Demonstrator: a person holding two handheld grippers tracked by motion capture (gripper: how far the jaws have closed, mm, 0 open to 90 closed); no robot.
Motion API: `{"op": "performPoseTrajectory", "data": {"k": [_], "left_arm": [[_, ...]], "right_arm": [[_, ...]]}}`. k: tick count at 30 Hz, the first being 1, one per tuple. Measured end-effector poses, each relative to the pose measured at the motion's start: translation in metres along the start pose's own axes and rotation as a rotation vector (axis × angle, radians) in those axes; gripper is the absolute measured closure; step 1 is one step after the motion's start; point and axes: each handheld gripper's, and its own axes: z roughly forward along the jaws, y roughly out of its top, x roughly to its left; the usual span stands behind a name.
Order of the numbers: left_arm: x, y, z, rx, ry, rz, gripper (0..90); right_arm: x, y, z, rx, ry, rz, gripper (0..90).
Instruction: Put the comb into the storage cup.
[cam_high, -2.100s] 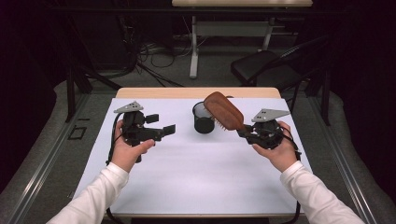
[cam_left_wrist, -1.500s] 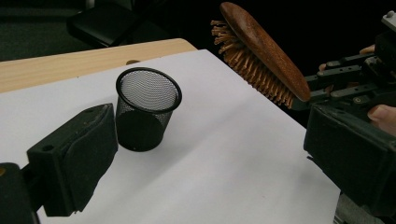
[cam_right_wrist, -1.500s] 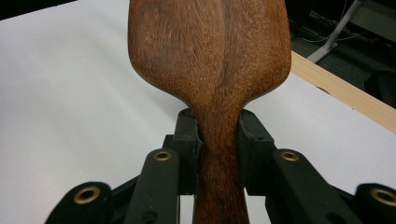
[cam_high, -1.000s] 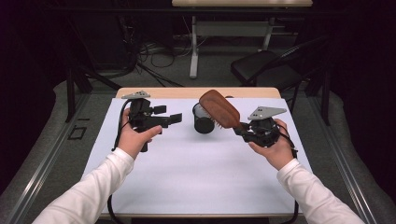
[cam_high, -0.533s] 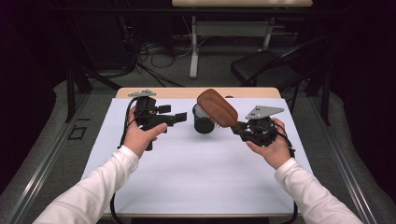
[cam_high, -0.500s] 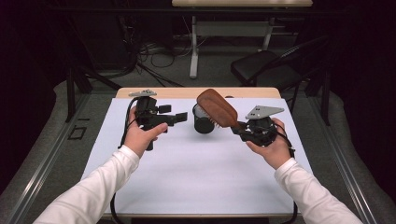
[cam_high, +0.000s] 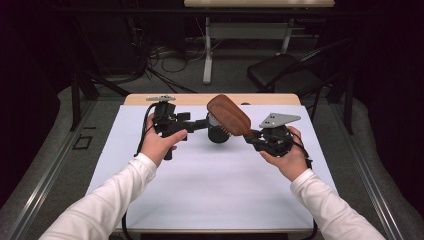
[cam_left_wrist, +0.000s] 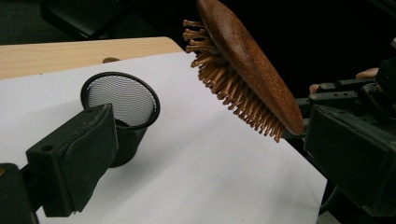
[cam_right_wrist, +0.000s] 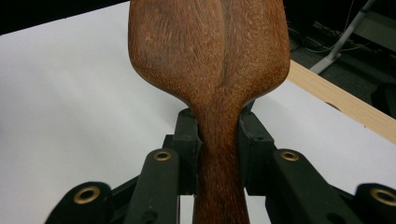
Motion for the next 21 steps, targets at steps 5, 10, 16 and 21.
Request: {"op": "performPoseTrajectory", "data": {"k": [5, 10, 16, 21], "left_arm": [[-0.004, 0.002, 0.006, 0.007, -0.016, 0.002, 2.9], [-0.005, 0.004, 0.012, 0.005, -0.032, -0.008, 2.9], [-0.006, 0.006, 0.018, 0.007, -0.042, -0.024, 2.9], [-0.006, 0.007, 0.020, 0.009, -0.045, -0.031, 2.9]], "right_arm": [[0.003, 0.001, 0.002, -0.008, -0.001, -0.005, 71.7], [0.005, 0.003, 0.003, -0.018, -0.005, -0.011, 71.7], [0.007, 0.003, 0.004, -0.030, -0.005, -0.018, 71.7], [0.008, 0.004, 0.005, -0.035, -0.003, -0.018, 71.8]]}}
